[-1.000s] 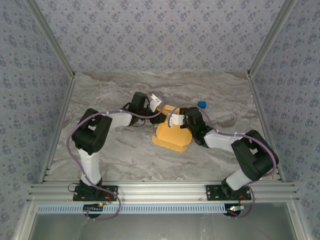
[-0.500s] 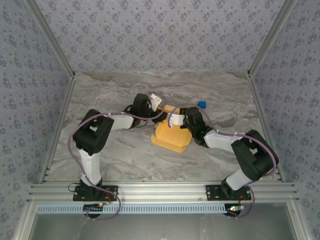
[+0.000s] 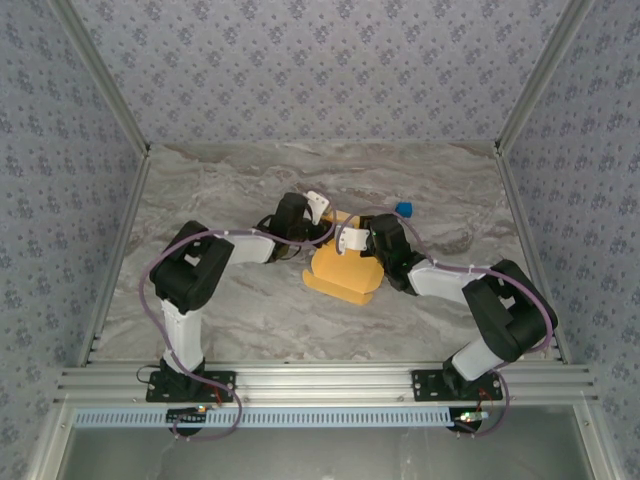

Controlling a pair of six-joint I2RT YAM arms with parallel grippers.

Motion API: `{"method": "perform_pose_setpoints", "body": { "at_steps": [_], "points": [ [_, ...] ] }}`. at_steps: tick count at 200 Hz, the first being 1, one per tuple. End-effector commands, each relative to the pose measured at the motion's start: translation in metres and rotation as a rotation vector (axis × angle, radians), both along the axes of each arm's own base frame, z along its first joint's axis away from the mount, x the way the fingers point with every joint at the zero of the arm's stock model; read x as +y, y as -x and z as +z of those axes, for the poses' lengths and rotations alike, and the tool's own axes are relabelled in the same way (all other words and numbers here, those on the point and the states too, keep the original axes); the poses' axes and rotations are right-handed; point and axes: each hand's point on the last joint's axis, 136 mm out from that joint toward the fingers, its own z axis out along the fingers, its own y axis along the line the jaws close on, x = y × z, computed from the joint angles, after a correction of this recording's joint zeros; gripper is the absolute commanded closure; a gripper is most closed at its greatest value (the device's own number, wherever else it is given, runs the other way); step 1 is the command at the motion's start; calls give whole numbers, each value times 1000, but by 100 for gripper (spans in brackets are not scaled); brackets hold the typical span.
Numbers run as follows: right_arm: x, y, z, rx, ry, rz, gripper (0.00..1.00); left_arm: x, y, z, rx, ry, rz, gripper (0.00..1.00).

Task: Fold the paper box

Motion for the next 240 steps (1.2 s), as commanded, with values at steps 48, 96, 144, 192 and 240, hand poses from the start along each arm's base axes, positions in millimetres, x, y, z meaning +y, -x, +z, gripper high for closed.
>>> {"method": "perform_pose_setpoints", "body": {
  "at_steps": [48, 96, 144, 192, 240],
  "points": [
    [8, 2, 9, 13, -27, 23, 100, 23, -6, -30, 23, -52, 117, 67],
    [9, 3, 9, 17, -31, 26, 100, 37, -16, -30, 3, -46, 233, 73],
    [9, 6, 6, 25, -46, 16, 100, 49, -25, -30, 3, -55, 394, 75],
    [7, 7, 4, 27, -58, 2, 100, 46, -25, -31, 3, -57, 481, 79],
    [0, 5, 6, 29, -70, -19, 100, 30, -16, -32, 7, -26, 356, 71]
  ]
}}
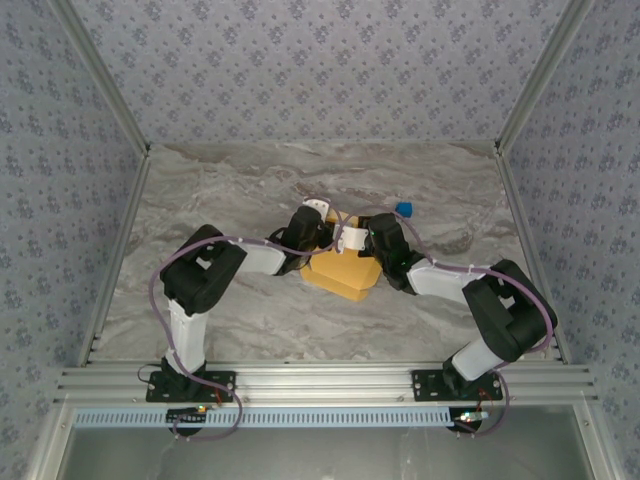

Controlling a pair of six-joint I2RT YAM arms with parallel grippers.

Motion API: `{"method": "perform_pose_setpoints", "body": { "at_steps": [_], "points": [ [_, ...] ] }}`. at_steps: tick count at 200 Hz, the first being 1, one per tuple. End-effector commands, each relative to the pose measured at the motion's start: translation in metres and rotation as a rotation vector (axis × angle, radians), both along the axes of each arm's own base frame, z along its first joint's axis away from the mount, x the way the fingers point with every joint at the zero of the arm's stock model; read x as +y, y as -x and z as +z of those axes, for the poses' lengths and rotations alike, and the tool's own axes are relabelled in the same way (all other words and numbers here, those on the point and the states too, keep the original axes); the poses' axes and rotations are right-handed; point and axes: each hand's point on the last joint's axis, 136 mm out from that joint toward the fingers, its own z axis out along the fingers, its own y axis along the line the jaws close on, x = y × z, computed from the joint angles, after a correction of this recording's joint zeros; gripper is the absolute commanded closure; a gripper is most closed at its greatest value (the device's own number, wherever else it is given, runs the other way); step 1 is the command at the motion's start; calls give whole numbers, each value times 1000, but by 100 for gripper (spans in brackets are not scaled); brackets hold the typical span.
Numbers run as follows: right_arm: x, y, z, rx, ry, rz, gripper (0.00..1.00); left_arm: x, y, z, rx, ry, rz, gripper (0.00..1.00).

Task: Fold the paper box

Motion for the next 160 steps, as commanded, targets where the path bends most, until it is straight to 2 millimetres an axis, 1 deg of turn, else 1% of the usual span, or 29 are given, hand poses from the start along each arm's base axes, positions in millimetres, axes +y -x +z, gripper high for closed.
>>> {"method": "perform_pose_setpoints", "body": {
  "at_steps": [1, 16, 44, 81, 125, 147, 160],
  "points": [
    [-4, 3, 7, 1, -26, -11, 100, 26, -10, -21, 25, -51, 54, 71],
    [-5, 3, 9, 0, -28, -11, 100, 21, -6, -21, 23, -48, 0, 67],
    [-6, 3, 10, 2, -29, -13, 100, 18, -3, -23, 30, -35, -61, 66],
    [-7, 3, 9, 8, -29, -13, 100, 21, -7, -29, 44, -47, -53, 67],
    [-6, 2, 10, 8, -30, -13, 100, 29, -6, -43, 63, -57, -11, 66],
    [-6, 2, 11, 8, -35, -12, 100, 31, -8, -40, 54, -46, 7, 69],
    [-5, 3, 10, 10, -36, -11, 100, 29, -11, -34, 45, -31, 12, 71]
  ]
}}
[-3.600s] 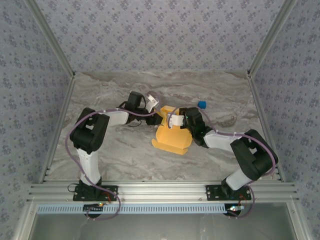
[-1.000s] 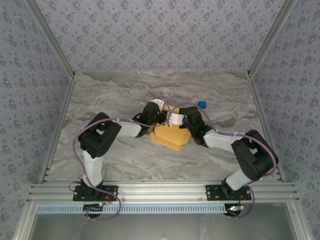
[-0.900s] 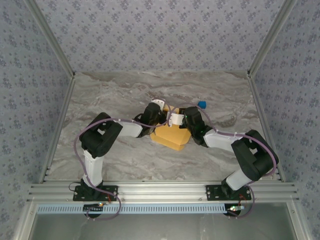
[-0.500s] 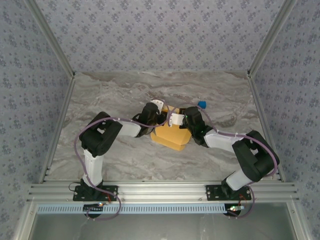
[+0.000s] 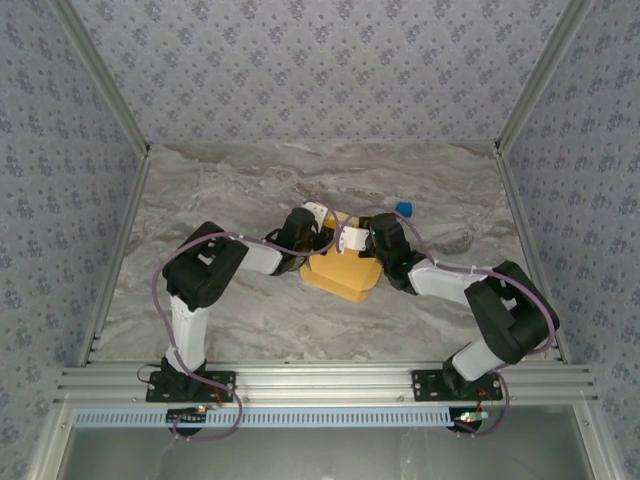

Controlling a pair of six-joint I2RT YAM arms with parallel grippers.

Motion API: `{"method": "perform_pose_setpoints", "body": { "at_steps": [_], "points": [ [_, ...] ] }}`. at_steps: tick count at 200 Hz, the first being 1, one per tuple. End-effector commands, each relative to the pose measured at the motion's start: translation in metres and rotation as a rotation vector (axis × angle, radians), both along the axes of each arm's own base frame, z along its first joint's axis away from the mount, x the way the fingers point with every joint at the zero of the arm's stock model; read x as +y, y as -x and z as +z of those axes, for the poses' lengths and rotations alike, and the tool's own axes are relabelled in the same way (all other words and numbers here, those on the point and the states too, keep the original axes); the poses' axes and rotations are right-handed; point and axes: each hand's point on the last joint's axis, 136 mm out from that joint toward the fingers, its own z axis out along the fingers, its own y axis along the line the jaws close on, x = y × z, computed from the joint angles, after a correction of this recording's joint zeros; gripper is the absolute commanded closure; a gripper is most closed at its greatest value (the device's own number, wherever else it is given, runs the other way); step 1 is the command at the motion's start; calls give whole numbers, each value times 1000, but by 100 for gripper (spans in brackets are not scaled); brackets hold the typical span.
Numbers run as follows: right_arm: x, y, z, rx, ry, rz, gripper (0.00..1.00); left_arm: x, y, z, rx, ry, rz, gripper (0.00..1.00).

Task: Fold the paper box

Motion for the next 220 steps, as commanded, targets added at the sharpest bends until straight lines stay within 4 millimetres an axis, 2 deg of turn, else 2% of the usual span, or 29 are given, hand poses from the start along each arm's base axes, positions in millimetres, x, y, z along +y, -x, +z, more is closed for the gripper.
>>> {"method": "perform_pose_setpoints", "body": {
  "at_steps": [1, 57, 94, 220],
  "points": [
    [-3, 1, 10, -4, -27, -9, 100, 27, -15, -13, 14, -24, 114, 71],
    [-3, 4, 5, 14, -40, -16, 100, 27, -26, 2, 3, 60, 213, 75],
    [-2, 6, 4, 18, -59, -24, 100, 36, -31, 2, 30, 91, 315, 75],
    [3, 12, 2, 21, -109, -45, 100, 31, -31, 5, 93, 167, 485, 77]
  ]
}}
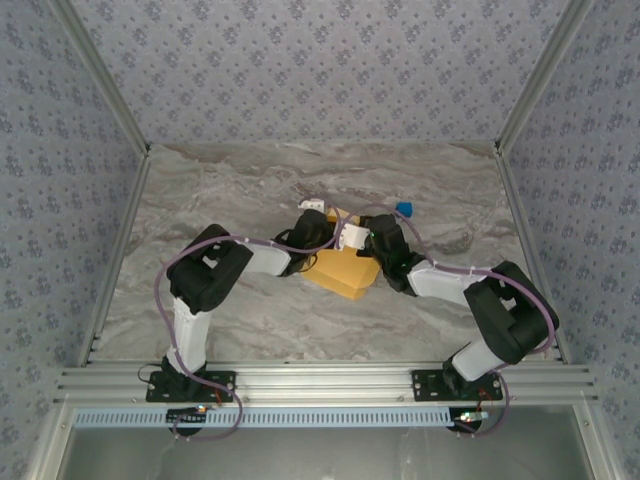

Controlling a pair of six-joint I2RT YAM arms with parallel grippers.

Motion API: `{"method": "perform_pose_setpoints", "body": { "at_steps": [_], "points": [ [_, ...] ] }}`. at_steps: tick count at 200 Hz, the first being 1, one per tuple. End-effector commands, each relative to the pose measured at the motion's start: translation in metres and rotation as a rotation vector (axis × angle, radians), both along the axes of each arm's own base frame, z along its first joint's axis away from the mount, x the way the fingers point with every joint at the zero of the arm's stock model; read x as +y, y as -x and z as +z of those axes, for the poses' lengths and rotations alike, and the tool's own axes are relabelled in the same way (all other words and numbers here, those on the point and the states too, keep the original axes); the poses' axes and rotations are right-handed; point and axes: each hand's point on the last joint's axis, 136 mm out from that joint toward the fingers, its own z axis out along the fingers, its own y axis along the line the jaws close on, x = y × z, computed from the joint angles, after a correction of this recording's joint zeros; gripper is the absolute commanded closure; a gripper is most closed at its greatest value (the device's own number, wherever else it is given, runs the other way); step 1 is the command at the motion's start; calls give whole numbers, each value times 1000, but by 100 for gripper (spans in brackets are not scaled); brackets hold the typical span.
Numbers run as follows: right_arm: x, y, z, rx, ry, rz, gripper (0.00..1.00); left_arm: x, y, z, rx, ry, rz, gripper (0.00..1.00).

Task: Fold the paper box

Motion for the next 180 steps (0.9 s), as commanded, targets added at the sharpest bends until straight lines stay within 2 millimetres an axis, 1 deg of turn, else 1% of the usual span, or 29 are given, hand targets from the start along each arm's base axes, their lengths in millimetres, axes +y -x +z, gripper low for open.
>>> {"method": "perform_pose_setpoints", "body": {
  "at_steps": [1, 19, 52, 67, 85, 128, 180],
  "points": [
    [1, 10, -1, 17, -26, 7, 100, 32, -24, -5, 12, 24, 195, 77],
    [0, 9, 0, 16, -26, 5, 100, 25, -23, 0, -5, 50, 155, 76],
    [-3, 7, 2, 14, -32, -3, 100, 5, -19, 11, -51, 71, 18, 67],
    [-4, 6, 2, 15, -30, -8, 100, 2, -17, 14, -68, 75, -21, 64],
    [-6, 6, 1, 18, -26, -14, 100, 3, -14, 16, -80, 78, -50, 62],
    [-7, 5, 1, 19, -28, -15, 100, 7, -9, 27, -119, 72, -124, 58],
    [-9, 4, 3, 19, -23, -20, 100, 9, 0, 35, -144, 70, -196, 49]
  ]
}}
